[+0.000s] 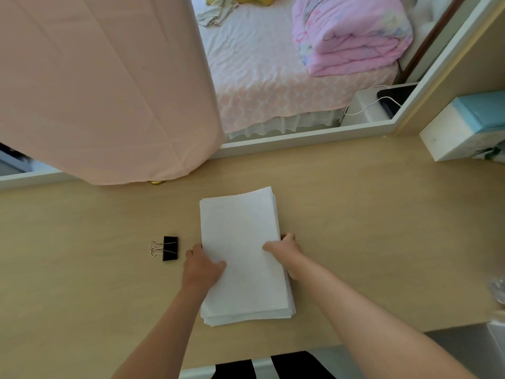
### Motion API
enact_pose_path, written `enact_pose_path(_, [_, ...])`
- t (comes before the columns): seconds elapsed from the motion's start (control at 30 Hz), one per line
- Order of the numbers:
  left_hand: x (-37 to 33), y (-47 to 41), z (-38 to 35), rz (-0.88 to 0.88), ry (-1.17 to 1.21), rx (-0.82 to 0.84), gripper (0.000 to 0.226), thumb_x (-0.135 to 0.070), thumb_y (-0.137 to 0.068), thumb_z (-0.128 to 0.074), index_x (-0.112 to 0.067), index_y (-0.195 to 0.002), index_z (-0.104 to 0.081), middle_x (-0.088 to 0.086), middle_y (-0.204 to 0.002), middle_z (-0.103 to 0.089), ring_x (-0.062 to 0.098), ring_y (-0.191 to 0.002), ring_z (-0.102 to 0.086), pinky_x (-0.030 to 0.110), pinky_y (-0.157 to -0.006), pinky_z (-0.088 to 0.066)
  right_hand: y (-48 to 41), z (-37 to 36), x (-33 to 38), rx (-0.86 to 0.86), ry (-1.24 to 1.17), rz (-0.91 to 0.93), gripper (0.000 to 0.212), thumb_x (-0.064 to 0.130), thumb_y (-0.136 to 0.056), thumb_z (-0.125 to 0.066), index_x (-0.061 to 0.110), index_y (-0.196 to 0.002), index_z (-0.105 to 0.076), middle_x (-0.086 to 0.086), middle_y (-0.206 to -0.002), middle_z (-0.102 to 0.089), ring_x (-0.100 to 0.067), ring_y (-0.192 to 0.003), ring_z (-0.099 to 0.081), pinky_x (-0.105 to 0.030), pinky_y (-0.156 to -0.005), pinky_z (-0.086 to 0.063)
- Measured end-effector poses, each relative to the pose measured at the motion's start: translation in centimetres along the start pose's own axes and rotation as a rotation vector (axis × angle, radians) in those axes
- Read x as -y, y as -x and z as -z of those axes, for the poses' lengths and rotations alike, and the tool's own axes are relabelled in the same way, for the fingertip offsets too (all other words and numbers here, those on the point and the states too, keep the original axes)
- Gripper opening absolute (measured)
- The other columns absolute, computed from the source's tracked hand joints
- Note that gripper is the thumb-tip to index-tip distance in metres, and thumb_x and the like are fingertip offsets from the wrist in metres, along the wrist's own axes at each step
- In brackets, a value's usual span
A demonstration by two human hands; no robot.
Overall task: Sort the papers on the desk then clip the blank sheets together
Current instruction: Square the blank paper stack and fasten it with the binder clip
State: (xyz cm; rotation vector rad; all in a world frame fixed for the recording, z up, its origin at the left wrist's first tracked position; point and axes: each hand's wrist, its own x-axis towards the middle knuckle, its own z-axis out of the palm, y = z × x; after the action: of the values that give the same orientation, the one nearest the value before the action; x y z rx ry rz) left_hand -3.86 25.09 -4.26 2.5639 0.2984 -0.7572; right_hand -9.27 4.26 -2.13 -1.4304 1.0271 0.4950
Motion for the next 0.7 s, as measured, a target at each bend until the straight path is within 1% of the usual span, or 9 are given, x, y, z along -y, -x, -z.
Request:
enact_pose_path(0.1, [0.2,-0.1,-0.2,0.009,0.021,0.016,0.080,-0.037,-0.074,-0.076,-0.012,-0.138,-0.036,0.009,-0.132,-0.044,0.032,-0.119,-0.051,0.044,-0.097,-0.046,-0.5,0.6,-0.2,0.082,0.029,0.029,0.039,0.014,-0.084,-0.067,0.016,-0.120,-0.053,0.001,-0.105,-0.064,-0.017,-0.090,-0.063,-0.030,-0.072,-0.051])
enact_pose_path(0.23, [0.2,0.0,-0.2,0.016,0.061,0.024,0.082,-0.037,-0.074,-0.076,-0.014,-0.140,-0.034,0.009,-0.133,-0.043,0.033,-0.122,-0.048,0.046,-0.100,-0.045,0.1,-0.1,-0.3,0.082,0.208,0.214,0.048,0.011,-0.085,-0.055,0.026,-0.130,-0.050,0.004,-0.116,-0.063,-0.020,-0.107,-0.061,-0.035,-0.092,-0.051])
enact_pose_path(0.37, [0.0,0.0,1.0,0.014,0.143,0.085,0.091,-0.036,-0.072,-0.079,-0.012,-0.144,-0.030,0.010,-0.136,-0.044,0.030,-0.124,-0.048,0.042,-0.100,-0.045,1.2,0.7,0.0,0.093,0.177,0.318,0.041,0.005,-0.088,-0.057,0.024,-0.124,-0.054,0.005,-0.115,-0.066,-0.017,-0.103,-0.064,-0.030,-0.082,-0.053])
enact_pose_path(0.43, [-0.4,-0.2,2.6,-0.035,0.390,0.079,0.092,-0.028,-0.076,-0.080,-0.011,-0.148,-0.027,0.006,-0.139,-0.046,0.027,-0.124,-0.050,0.039,-0.098,-0.048,2.1,1.7,0.2,0.134,0.083,0.362,0.043,-0.002,-0.088,-0.056,0.021,-0.124,-0.057,0.000,-0.115,-0.070,-0.019,-0.101,-0.068,-0.036,-0.085,-0.056])
enact_pose_path(0.5, [-1.2,0.5,5.0,-0.089,0.727,0.132,0.080,-0.020,-0.080,-0.079,-0.016,-0.145,-0.032,-0.001,-0.135,-0.053,0.021,-0.118,-0.056,0.031,-0.088,-0.051,3.1,2.7,0.8,0.171,0.037,0.409,0.043,-0.004,-0.088,-0.057,0.025,-0.120,-0.060,-0.001,-0.111,-0.073,-0.021,-0.099,-0.071,-0.043,-0.088,-0.057])
enact_pose_path(0.53, [-1.6,0.9,6.2,-0.119,0.835,0.184,0.076,-0.024,-0.078,-0.079,-0.019,-0.141,-0.038,-0.003,-0.132,-0.058,0.019,-0.115,-0.060,0.032,-0.087,-0.052,3.7,3.2,1.1,0.181,0.036,0.434,0.042,-0.004,-0.088,-0.057,0.026,-0.118,-0.060,-0.001,-0.110,-0.073,-0.021,-0.099,-0.071,-0.044,-0.088,-0.057])
enact_pose_path(0.6, [-2.5,2.2,8.3,-0.208,0.889,0.289,0.064,-0.030,-0.073,-0.078,-0.023,-0.131,-0.052,-0.005,-0.122,-0.068,0.020,-0.110,-0.065,0.041,-0.091,-0.054,4.7,3.9,2.0,0.191,0.039,0.497,0.042,-0.004,-0.088,-0.058,0.023,-0.121,-0.060,-0.003,-0.112,-0.073,-0.023,-0.100,-0.071,-0.044,-0.088,-0.057])
enact_pose_path(0.63, [-3.1,2.9,9.1,-0.262,0.903,0.287,0.054,-0.027,-0.075,-0.076,-0.023,-0.125,-0.057,-0.006,-0.117,-0.071,0.020,-0.108,-0.067,0.042,-0.089,-0.055,5.1,4.2,2.4,0.182,0.045,0.535,0.043,-0.004,-0.088,-0.058,0.022,-0.122,-0.059,-0.002,-0.113,-0.072,-0.022,-0.101,-0.070,-0.043,-0.088,-0.057])
enact_pose_path(0.7, [-4.3,4.7,10.0,-0.343,0.972,0.171,0.037,-0.014,-0.082,-0.074,-0.020,-0.117,-0.063,-0.005,-0.110,-0.073,0.019,-0.100,-0.070,0.034,-0.077,-0.057,6.1,4.5,3.2,0.136,0.062,0.618,0.044,-0.003,-0.087,-0.058,0.026,-0.122,-0.058,0.002,-0.113,-0.071,-0.017,-0.102,-0.069,-0.038,-0.087,-0.057])
